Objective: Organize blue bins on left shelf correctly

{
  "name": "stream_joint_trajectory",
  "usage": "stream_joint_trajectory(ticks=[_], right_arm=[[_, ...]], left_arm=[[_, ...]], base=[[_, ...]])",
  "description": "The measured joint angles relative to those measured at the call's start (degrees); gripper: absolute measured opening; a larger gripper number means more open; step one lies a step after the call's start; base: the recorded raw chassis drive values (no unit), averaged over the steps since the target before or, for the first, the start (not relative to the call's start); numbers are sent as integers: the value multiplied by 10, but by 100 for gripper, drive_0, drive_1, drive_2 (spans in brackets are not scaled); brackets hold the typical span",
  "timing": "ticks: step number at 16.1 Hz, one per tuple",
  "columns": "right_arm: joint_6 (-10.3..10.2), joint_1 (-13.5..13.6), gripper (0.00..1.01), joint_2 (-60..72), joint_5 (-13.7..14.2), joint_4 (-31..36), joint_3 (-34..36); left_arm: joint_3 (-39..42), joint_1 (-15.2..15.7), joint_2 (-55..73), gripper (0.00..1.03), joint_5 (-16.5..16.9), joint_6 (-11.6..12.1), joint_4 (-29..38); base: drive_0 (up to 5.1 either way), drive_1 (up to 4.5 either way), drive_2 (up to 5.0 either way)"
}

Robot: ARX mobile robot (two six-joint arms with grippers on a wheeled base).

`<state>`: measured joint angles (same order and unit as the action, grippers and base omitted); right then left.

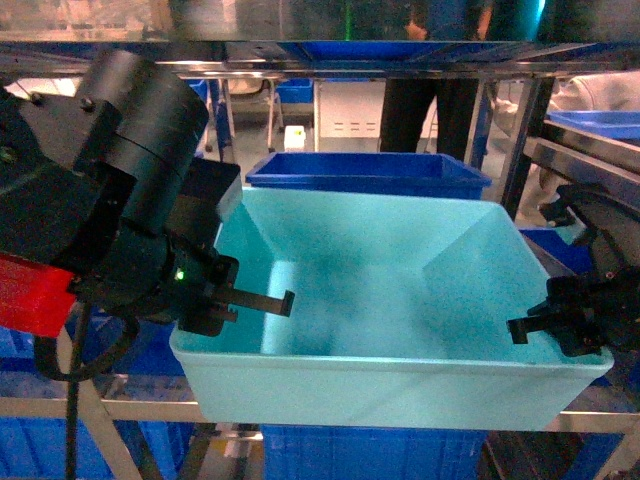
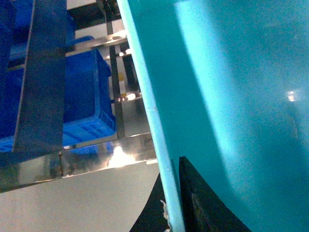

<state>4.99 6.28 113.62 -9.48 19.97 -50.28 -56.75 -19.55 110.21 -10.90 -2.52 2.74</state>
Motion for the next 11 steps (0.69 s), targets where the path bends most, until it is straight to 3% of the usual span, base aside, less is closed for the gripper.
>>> stream_joint_trajectory(ticks=[4,6,11], right_arm=[[22,-2,2,76,-8,-45,-100],[39,-2,2,110,-9,-66,-150],[75,9,2,175,3,-126,-216]], left_arm=[[-70,11,68,2,0,-7,-28],[-92,12,99,2,0,-24,-29],[-132,14,166,2,11,-48,-60]], base=[[0,0,0],[0,0,0],[0,0,0]])
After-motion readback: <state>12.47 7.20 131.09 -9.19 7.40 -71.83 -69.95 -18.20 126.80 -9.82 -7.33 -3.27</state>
